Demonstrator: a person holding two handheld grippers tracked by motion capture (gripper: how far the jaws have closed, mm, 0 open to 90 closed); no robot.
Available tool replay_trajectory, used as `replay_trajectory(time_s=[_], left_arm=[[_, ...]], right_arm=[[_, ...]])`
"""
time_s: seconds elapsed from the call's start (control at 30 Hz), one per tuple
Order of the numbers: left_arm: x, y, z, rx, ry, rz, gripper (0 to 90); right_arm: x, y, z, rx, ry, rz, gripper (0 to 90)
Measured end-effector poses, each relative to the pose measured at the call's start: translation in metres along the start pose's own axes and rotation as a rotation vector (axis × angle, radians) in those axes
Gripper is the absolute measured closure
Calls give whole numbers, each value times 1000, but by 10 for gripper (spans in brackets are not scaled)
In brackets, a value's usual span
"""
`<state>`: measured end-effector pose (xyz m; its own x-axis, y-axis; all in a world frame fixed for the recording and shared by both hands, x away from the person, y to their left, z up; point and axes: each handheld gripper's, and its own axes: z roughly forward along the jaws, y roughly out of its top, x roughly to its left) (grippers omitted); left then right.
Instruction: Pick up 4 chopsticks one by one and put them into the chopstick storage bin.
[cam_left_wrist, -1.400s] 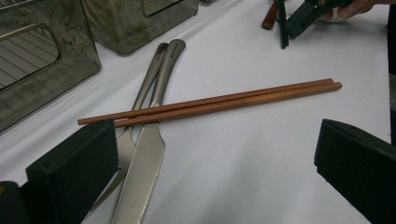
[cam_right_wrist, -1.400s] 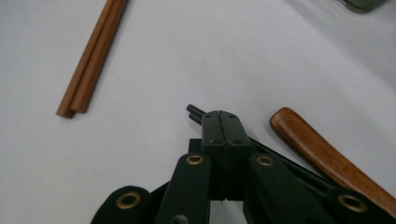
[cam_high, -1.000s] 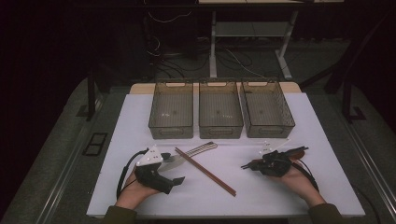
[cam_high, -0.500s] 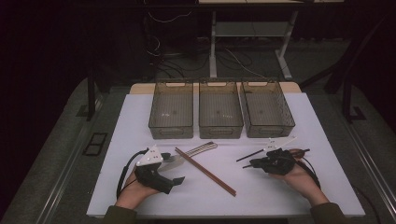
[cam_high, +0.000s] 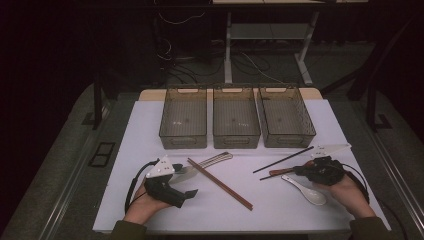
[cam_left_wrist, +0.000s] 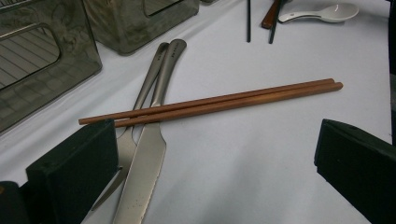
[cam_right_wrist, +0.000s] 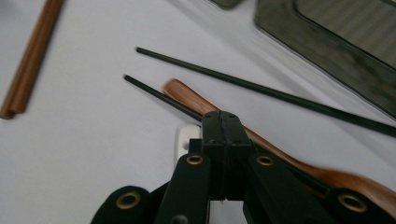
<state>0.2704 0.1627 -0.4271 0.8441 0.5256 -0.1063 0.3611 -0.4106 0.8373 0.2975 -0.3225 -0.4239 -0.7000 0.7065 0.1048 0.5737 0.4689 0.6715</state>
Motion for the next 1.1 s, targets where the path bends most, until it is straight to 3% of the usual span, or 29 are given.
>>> replay_trajectory(time_s=[0.2, 1.1], left_arm=[[0, 0, 0, -1, 2, -2, 0], [0, 0, 0, -6, 1, -6, 0]], right_arm=[[-4, -4, 9, 54, -19, -7, 891], [-11, 6, 21, 35, -37, 13, 892]])
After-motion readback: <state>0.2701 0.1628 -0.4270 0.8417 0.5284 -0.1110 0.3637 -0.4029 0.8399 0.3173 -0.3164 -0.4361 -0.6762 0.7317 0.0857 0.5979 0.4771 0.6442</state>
